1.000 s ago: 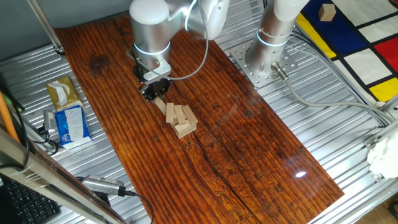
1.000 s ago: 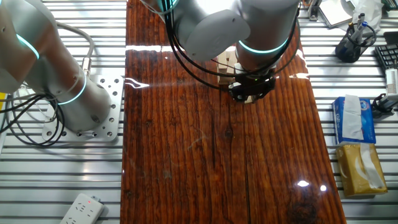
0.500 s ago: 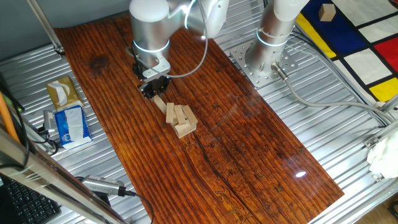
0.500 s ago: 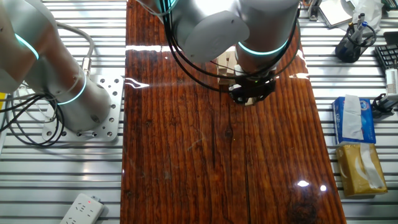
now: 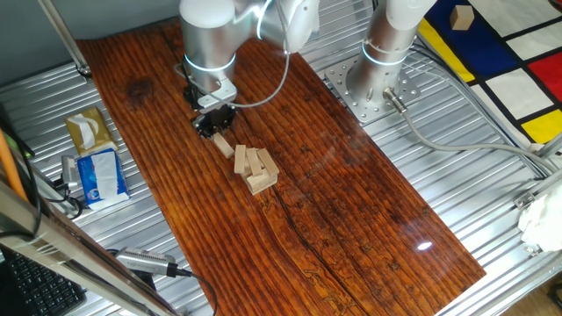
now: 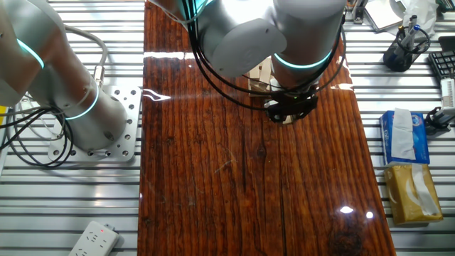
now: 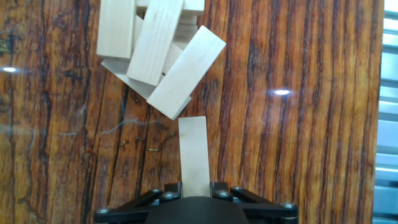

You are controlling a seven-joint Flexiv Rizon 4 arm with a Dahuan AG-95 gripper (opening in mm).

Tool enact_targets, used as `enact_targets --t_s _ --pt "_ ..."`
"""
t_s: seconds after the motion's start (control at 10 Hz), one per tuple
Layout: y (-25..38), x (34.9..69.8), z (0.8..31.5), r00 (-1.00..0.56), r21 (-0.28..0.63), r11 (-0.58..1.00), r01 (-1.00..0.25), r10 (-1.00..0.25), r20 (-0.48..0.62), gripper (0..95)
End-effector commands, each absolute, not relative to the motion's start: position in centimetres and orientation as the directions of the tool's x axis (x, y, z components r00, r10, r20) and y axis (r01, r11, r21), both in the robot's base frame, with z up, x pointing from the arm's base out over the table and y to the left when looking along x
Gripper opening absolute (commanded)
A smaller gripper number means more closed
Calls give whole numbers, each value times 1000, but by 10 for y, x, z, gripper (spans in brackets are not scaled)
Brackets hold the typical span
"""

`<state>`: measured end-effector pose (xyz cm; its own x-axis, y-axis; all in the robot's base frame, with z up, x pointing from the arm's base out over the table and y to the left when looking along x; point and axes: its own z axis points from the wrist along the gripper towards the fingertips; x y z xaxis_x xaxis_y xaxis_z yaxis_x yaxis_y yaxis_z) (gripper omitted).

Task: Play Jenga

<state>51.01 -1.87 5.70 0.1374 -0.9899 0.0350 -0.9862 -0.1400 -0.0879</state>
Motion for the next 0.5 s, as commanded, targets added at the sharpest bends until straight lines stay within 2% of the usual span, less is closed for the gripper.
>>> enact_targets --t_s 0.1,0.5 --pt "-20 509 58 134 -91 -137 -986 -990 36 0" --pt "-25 510 59 126 -98 -129 -987 -991 44 0"
